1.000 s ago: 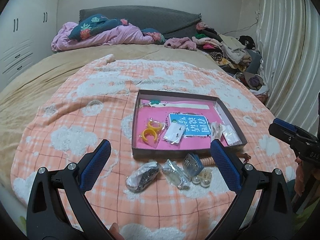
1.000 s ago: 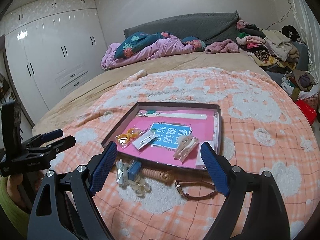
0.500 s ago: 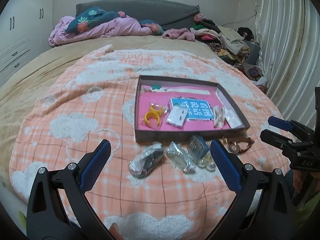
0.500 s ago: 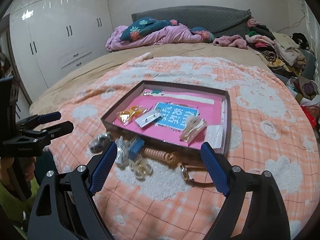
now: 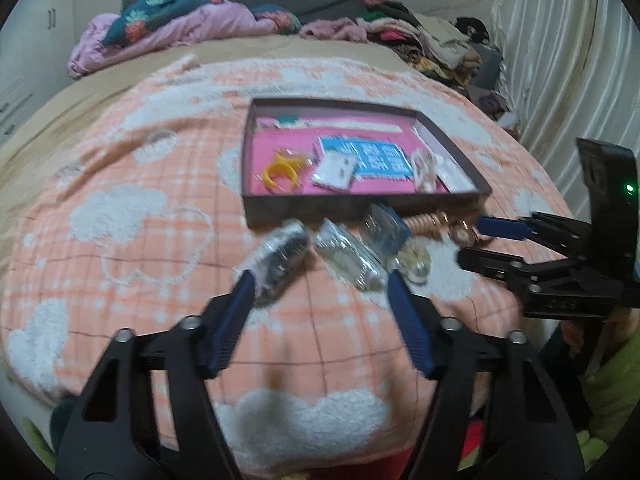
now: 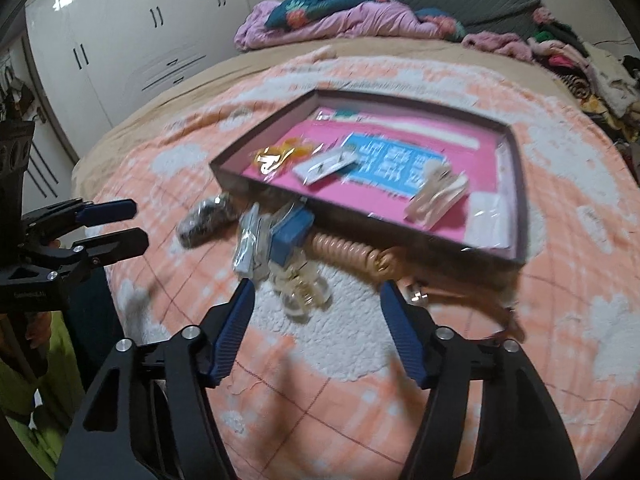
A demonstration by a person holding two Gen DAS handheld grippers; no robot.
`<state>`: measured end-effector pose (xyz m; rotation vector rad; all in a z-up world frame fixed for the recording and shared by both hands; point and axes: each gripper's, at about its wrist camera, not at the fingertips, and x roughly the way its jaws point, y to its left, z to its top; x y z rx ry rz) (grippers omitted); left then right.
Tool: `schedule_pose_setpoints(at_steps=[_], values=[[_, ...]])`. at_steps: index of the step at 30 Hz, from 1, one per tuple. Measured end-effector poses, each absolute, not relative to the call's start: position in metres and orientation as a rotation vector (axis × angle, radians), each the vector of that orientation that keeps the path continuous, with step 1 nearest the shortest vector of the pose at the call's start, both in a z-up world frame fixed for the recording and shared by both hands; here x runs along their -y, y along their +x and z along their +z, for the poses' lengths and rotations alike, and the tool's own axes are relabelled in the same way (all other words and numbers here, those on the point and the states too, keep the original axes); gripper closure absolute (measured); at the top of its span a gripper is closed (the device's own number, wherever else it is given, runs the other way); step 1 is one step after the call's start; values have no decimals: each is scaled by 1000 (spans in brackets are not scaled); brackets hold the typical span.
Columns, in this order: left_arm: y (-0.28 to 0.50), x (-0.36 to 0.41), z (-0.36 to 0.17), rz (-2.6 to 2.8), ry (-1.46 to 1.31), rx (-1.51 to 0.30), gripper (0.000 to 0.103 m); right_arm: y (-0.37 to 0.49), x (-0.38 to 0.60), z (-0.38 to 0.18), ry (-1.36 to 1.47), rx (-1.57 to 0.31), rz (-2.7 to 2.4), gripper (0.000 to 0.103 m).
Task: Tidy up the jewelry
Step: 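Withdraw both tools from the box toward the remaining jewelry, then grasp the clear bead bag with the left tool while the right tool grasps the translucent claw clip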
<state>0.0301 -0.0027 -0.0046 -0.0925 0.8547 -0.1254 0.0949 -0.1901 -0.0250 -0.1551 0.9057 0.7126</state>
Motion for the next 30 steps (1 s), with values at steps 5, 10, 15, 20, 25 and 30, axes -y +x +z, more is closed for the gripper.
schedule_pose_setpoints(at_steps=[5, 10, 15, 20, 25, 30], values=[[37, 4, -22, -144, -113, -907, 56, 102, 179, -42, -173, -945, 752, 46], [42, 8, -31, -154, -112, -934, 56, 112, 167, -53, -190, -954, 788, 47], [48, 14, -39, -171, -111, -954, 56, 123, 159, -62, -159, -981, 828, 60], [59, 17, -48, -189, -125, -975, 56, 122, 165, -63, -151, -964, 841, 66], [75, 30, -57, -208, -115, -988, 55, 118, 183, -53, -135, -928, 801, 66], [91, 44, -65, -178, -57, -988, 42, 120, 203, -42, -75, -902, 767, 66]])
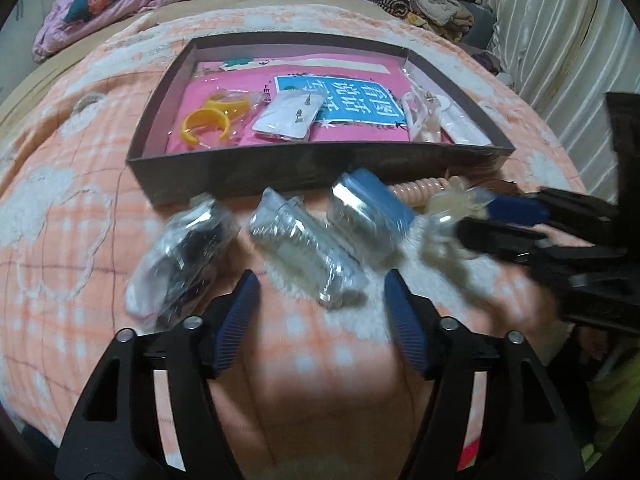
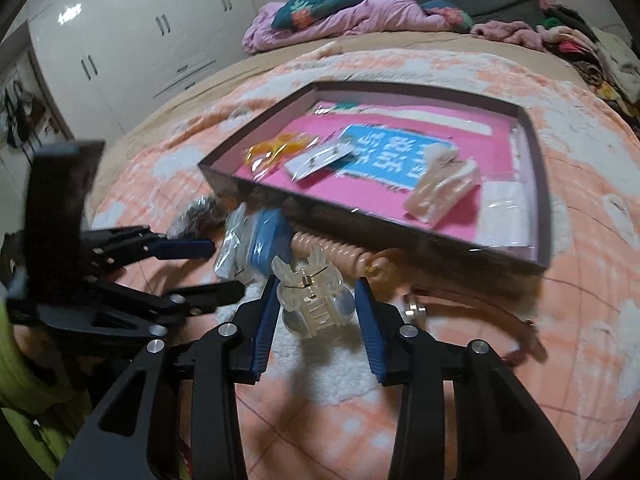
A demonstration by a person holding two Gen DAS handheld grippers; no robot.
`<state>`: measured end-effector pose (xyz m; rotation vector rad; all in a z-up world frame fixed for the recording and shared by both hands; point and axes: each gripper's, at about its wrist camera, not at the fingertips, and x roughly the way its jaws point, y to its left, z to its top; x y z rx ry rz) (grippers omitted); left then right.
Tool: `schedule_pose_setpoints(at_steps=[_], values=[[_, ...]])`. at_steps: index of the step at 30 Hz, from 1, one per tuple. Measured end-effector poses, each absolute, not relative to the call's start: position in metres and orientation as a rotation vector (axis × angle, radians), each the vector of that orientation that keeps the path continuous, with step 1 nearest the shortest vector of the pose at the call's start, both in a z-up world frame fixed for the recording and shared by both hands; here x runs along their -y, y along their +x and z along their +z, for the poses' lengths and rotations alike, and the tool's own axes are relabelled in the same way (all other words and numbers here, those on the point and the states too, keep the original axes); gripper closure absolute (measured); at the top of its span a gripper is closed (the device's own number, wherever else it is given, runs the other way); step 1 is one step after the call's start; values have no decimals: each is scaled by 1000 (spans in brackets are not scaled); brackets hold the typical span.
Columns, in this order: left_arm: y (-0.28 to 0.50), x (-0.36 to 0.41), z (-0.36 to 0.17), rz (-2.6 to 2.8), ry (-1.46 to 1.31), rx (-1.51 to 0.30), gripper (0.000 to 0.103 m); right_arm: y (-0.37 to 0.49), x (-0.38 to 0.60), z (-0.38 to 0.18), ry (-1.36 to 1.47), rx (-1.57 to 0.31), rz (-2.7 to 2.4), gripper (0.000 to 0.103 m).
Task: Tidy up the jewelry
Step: 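Grasp the clear bead bag with the left tool while the right tool grasps the translucent claw clip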
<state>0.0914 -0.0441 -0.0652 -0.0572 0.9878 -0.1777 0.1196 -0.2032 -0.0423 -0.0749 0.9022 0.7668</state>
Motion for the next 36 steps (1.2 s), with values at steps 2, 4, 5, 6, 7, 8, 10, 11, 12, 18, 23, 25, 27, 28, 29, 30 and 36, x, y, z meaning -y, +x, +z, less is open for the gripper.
schedule_pose_setpoints(at_steps=[2, 4, 5, 6, 7, 8, 10, 11, 12, 18, 23, 25, 27, 28, 29, 30, 36], values=[[96, 49, -68, -165, -19, -981, 41, 119, 208, -37, -59, -885, 765, 66], [100, 52, -71, -156, 7, -974, 41, 118, 211, -31, -48, -866, 767, 66], [101, 53, -71, -153, 15, -969, 41, 118, 211, -30, -45, -860, 769, 66], [101, 54, -72, -149, 23, -965, 45, 117, 212, -28, -43, -854, 773, 66], [101, 55, -72, -136, 44, -959, 51, 116, 212, -27, -41, -850, 776, 66], [101, 55, -72, -129, 65, -951, 61, 116, 212, -26, -42, -847, 778, 66], [100, 52, -71, -131, 64, -947, 66, 115, 213, -24, -43, -842, 779, 66], [99, 50, -70, -132, 59, -946, 69, 115, 213, -23, -41, -840, 779, 66], [98, 49, -69, -134, 55, -944, 73, 114, 214, -22, -39, -836, 780, 66], [79, 36, -51, -140, -1, -913, 76, 111, 218, -13, -31, -802, 773, 66], [65, 21, -30, -129, -37, -862, 76, 112, 224, -6, -20, -774, 750, 66], [64, 12, -21, -118, -70, -843, 76, 113, 227, -4, -12, -766, 736, 66], [62, 5, -13, -105, -81, -823, 76, 115, 231, -2, -1, -758, 723, 66], [62, 1, -7, -95, -84, -810, 76, 115, 232, -1, 1, -753, 717, 66], [62, -2, -3, -88, -89, -799, 76, 116, 233, 0, 2, -749, 712, 66], [63, -5, 0, -83, -93, -792, 76, 116, 235, 2, 2, -743, 705, 66], [70, -13, 16, -68, -120, -754, 76, 117, 241, 11, -6, -701, 664, 66]])
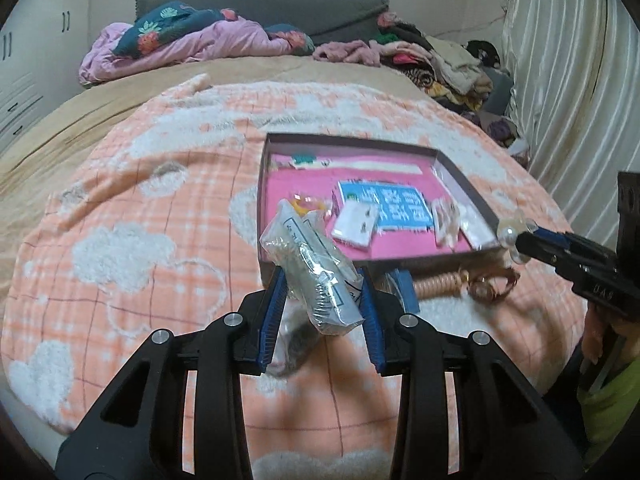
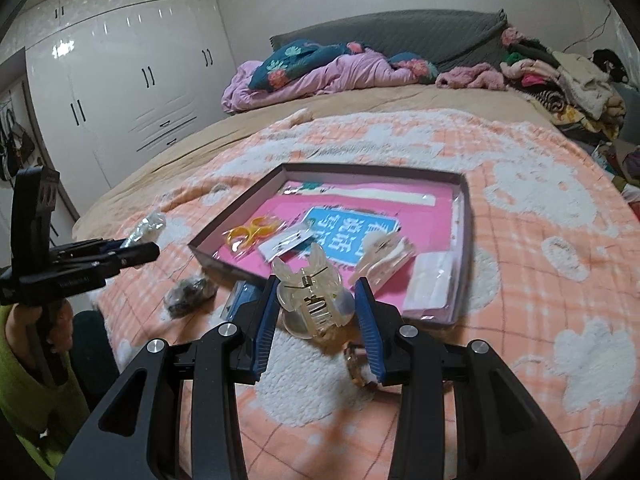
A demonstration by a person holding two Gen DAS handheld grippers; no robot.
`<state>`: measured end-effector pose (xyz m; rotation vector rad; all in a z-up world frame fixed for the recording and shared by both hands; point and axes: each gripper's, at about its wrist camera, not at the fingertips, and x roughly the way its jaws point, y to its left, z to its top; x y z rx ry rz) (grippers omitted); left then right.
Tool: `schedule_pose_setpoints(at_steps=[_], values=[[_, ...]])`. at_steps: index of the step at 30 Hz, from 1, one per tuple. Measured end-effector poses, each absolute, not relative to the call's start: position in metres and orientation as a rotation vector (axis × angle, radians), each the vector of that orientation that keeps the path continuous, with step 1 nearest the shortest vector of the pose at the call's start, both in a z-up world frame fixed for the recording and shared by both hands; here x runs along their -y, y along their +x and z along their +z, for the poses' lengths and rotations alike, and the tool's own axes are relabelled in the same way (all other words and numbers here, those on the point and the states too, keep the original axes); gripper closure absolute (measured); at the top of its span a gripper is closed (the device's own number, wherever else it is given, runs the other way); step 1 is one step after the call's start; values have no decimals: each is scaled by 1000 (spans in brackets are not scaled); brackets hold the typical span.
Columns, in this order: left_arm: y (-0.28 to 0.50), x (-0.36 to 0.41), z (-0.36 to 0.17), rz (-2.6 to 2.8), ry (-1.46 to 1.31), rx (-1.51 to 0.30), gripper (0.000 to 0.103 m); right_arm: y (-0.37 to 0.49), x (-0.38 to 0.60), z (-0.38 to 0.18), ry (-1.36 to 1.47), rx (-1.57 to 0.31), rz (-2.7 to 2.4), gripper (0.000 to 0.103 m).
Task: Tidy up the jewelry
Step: 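Grasp the clear bead bag with the left tool while the right tool grasps the translucent claw clip, then carry both held items over the pink-lined box and open both tools inside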
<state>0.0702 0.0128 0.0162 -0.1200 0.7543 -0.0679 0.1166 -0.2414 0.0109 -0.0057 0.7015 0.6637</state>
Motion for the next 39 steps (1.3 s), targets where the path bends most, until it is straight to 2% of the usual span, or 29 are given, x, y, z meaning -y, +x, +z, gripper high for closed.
schedule_pose_setpoints(at_steps=[27, 39], values=[[113, 38, 45, -167, -76, -685, 76, 140, 279, 67, 53, -558, 523, 66], [141, 58, 44, -194, -69, -699, 76, 176, 281, 71, 69, -585, 482, 66]])
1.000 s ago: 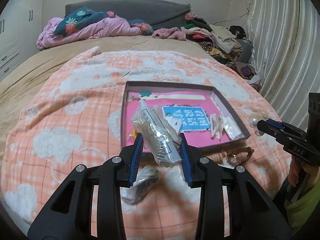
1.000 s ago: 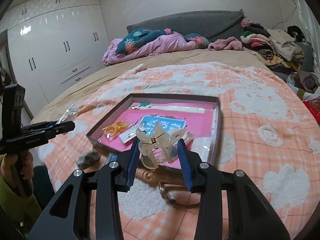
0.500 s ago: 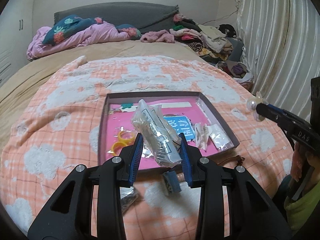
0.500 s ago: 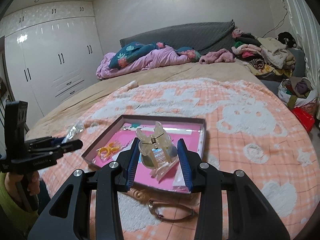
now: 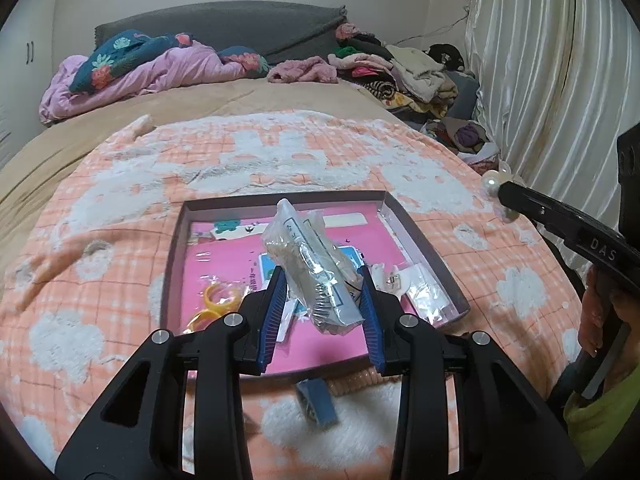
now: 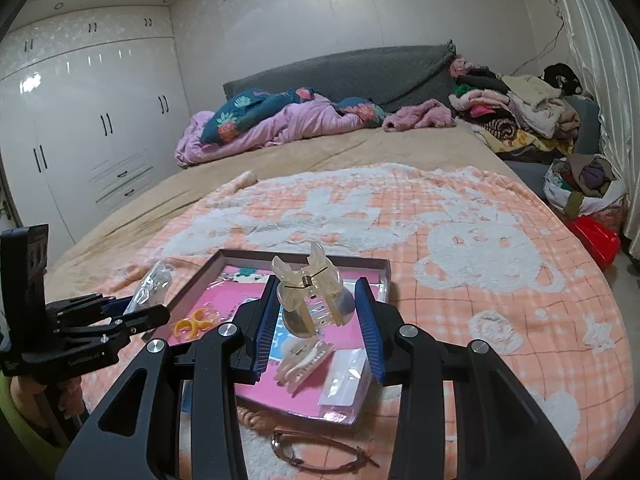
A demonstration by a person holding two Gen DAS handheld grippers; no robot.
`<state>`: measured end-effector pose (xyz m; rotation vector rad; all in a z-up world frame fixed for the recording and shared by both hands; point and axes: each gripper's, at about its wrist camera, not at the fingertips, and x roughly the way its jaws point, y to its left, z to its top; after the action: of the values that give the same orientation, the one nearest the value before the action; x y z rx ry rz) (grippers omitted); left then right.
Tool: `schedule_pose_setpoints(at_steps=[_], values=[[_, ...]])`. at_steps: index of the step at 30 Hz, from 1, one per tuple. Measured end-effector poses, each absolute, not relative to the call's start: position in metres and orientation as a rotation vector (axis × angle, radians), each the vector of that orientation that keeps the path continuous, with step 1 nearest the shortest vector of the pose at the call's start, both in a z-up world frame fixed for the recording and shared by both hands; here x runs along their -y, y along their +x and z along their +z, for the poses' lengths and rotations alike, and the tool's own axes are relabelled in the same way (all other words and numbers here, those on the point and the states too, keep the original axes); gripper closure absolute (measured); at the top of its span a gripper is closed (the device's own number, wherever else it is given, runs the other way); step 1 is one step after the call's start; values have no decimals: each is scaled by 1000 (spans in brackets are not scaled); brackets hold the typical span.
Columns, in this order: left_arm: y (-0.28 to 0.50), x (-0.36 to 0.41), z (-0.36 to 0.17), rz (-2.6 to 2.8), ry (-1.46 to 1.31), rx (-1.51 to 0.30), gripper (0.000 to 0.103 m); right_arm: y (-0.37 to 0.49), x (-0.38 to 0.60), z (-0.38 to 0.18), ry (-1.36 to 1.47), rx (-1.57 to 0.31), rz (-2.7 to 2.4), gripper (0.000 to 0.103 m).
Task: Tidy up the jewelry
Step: 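Carry both held items over the pink-lined box and open both tools inside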
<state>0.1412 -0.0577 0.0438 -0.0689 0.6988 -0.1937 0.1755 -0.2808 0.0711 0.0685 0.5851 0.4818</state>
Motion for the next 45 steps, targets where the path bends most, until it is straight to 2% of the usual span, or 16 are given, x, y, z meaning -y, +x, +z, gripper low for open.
schedule_pose_setpoints(at_steps=[10, 25, 45], values=[[166, 76, 26, -208, -42, -752, 76, 204, 280, 68, 76, -587, 444, 66], [185, 82, -20, -219, -41, -868, 75, 228, 267, 4, 50, -741, 446, 66], [186, 81, -36, -217, -57, -905, 74, 240, 261, -25, 38, -803, 397, 65]])
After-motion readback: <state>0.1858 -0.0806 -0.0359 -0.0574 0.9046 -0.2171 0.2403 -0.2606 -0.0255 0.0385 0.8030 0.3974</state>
